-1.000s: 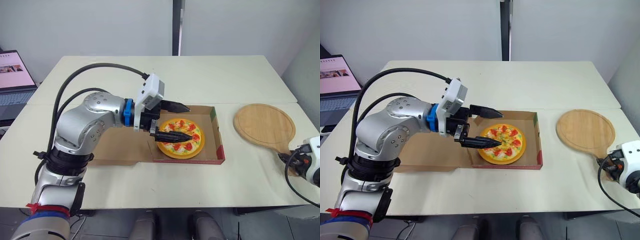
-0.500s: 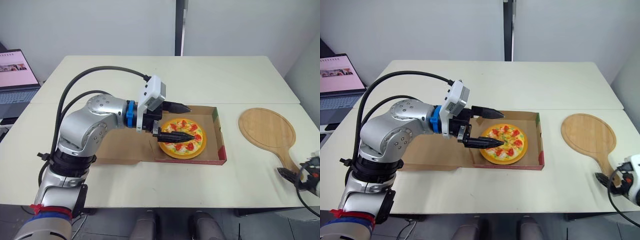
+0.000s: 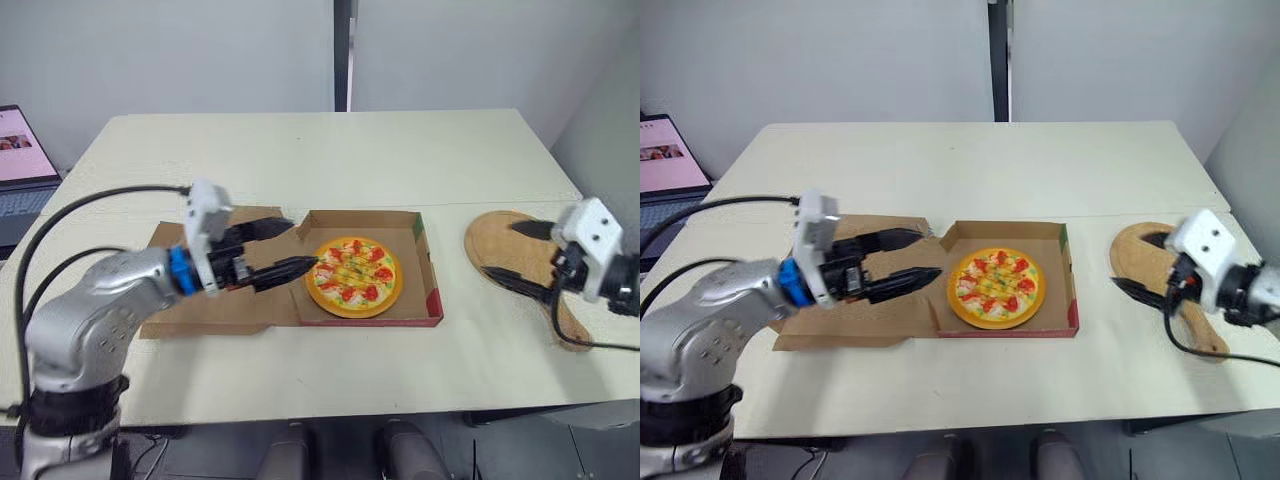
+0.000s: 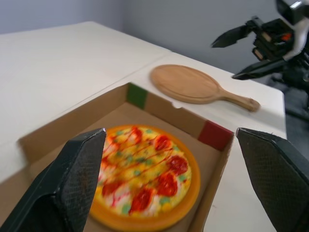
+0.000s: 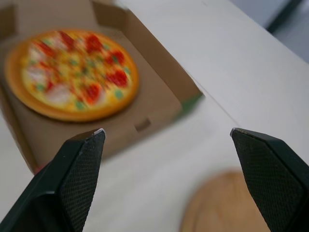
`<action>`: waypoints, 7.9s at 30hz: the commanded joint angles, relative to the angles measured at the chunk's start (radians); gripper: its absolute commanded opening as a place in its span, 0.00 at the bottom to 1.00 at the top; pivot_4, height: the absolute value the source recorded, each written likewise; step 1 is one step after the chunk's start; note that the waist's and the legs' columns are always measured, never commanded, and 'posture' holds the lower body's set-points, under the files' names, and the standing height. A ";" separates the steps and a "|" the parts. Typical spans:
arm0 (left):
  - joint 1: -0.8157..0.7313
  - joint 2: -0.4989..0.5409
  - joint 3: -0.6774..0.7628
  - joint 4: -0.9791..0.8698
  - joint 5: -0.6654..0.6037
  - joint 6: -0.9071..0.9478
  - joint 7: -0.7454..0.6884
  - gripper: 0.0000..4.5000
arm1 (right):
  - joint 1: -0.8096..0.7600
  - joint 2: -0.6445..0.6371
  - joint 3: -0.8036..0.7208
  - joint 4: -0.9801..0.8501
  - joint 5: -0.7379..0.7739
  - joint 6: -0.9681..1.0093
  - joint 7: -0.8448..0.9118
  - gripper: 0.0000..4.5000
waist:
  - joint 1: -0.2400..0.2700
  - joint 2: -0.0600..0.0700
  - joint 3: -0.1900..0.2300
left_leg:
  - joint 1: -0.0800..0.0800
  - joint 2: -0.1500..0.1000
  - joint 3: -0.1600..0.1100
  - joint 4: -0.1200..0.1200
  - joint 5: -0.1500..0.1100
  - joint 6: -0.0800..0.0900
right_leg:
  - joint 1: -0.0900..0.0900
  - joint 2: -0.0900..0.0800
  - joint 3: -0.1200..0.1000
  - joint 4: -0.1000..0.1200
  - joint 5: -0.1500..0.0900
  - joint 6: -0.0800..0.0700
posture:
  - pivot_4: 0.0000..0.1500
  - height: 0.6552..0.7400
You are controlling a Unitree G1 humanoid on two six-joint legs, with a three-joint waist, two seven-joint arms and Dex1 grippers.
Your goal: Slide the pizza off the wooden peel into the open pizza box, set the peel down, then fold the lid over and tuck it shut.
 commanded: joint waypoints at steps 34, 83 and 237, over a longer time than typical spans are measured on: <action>0.480 -0.500 0.192 0.074 -0.742 -0.371 1.016 1.00 | -0.532 0.204 0.395 0.258 -0.066 -0.019 0.289 0.99 | 0.036 -0.004 -0.001 | -0.001 -0.003 -0.002 0.000 0.000 0.000 | 0.000 -0.006 -0.006 -0.001 0.001 -0.002 | 1.00 1.00; 0.283 0.025 0.131 -0.152 -0.841 -0.305 0.613 0.00 | -0.666 0.329 0.430 0.813 -0.457 -0.270 -0.103 0.01 | 0.026 -0.004 0.000 | -0.002 -0.003 0.000 -0.002 0.000 0.000 | -0.002 -0.005 -0.004 -0.002 0.001 -0.002 | 1.00 1.00; -0.389 -0.421 -0.163 0.260 0.032 0.044 0.381 0.00 | 0.007 0.661 -0.068 -0.301 -0.183 0.281 -0.766 0.53 | 0.025 -0.004 0.000 | -0.017 -0.006 -0.004 0.001 0.006 -0.010 | -0.020 -0.003 -0.005 0.010 0.001 -0.002 | 1.00 1.00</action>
